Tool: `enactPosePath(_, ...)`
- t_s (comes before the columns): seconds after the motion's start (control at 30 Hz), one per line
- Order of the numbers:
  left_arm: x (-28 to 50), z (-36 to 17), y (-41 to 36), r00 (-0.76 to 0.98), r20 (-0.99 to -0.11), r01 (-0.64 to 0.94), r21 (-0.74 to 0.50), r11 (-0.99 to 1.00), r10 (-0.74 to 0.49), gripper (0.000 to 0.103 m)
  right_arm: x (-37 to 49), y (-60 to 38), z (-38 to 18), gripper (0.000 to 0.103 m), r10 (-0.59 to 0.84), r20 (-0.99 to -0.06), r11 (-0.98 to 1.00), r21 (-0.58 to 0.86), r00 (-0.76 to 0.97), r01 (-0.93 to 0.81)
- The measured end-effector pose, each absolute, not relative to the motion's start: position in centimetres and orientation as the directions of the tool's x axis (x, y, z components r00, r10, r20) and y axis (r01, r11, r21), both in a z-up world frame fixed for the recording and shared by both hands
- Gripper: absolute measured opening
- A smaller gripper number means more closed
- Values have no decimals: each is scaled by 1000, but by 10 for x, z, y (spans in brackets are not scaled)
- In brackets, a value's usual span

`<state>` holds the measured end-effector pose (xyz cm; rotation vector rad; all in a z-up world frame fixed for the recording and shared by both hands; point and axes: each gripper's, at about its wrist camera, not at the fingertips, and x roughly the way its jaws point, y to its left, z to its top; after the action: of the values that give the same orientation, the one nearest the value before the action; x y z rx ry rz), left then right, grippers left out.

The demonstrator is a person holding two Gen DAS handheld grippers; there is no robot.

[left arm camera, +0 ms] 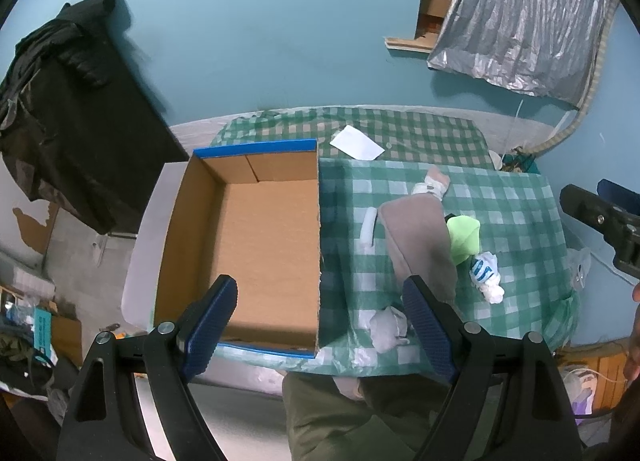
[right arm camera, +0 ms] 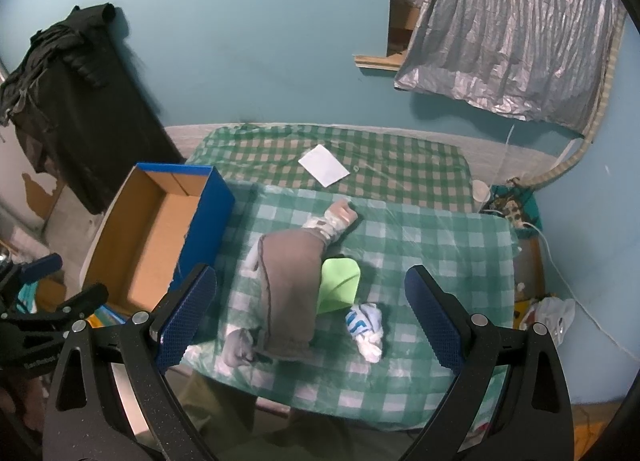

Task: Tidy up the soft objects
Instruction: 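Move both tools over the soft items on the checked table, then grasp the white-and-blue striped bundle with the right tool while the left tool lowers toward the grey sock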

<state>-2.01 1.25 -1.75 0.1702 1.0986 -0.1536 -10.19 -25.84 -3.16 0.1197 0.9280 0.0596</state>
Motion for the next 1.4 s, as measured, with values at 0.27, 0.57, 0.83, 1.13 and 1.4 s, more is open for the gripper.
enactPosePath(0.27,-22,-17,9,442,-896,214,62,975,-40,86,-102,-258,-32,95,103,-795,992,129,597,0)
enactPosePath(0.57,-22,-22,8,423,-905,215,57,975,-40,86,-107,-259,-38,95,105,-800,992,128,590,-3)
enactPosePath(0.83,-23,-38,3,391,-920,227,62,972,-33,86,-106,-262,-45,95,110,-813,992,126,571,-11)
enactPosePath(1.13,-18,-63,-2,356,-935,231,72,970,-16,86,-101,-273,-66,95,138,-829,988,151,542,-20)
enactPosePath(1.4,-16,-99,-13,280,-959,240,30,970,-40,86,-96,-288,-99,95,114,-848,992,123,517,-15)
